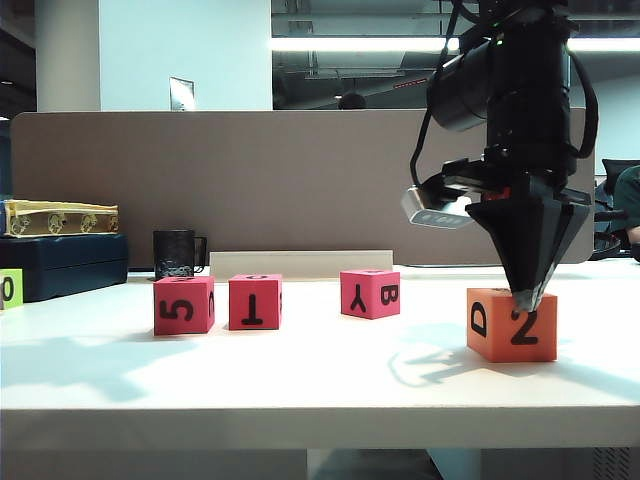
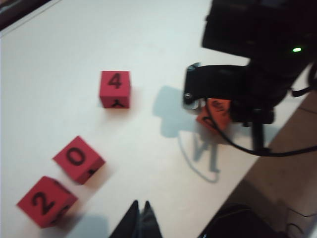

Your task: Select the appropriate blocks from the scattered letter blocks on the table and arrange them in a row to spell out "2024".

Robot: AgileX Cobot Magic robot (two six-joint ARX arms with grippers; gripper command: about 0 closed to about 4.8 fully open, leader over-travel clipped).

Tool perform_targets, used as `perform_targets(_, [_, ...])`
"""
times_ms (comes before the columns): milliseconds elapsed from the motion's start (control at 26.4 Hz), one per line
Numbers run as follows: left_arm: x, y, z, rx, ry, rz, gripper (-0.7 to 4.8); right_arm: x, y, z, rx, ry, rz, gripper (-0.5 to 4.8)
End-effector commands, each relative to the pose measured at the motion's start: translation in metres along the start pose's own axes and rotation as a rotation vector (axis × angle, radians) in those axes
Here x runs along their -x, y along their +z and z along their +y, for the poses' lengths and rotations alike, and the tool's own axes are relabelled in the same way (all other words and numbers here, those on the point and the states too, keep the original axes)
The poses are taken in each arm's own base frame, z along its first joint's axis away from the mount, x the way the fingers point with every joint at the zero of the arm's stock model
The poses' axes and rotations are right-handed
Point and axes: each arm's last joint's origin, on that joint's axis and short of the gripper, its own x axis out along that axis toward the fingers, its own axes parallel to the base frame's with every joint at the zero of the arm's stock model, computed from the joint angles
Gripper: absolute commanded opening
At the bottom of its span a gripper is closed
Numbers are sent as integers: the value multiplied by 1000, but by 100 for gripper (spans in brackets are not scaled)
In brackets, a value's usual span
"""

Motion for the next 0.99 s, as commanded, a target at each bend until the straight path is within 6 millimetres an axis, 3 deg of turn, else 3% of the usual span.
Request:
perform_targets(38, [-6, 1, -3, 15, -50, -60, -6, 0, 3, 0, 2, -6, -32, -9])
perform_targets(303, [-32, -8, -15, -26, -45, -101, -6, 0, 3, 0, 2, -7, -35, -9])
perform_targets(531, [-43, -20, -58, -126, 34, -158, -6, 0, 4, -1, 3, -23, -41, -9])
perform_targets(720, [-45, -31, -78, -159, 76, -164, -6, 1, 6, -2, 4, -38, -57, -9])
perform_targets(986, [-61, -64, -112, -231, 168, -94, -6, 1, 8, -2, 4, -52, -73, -9])
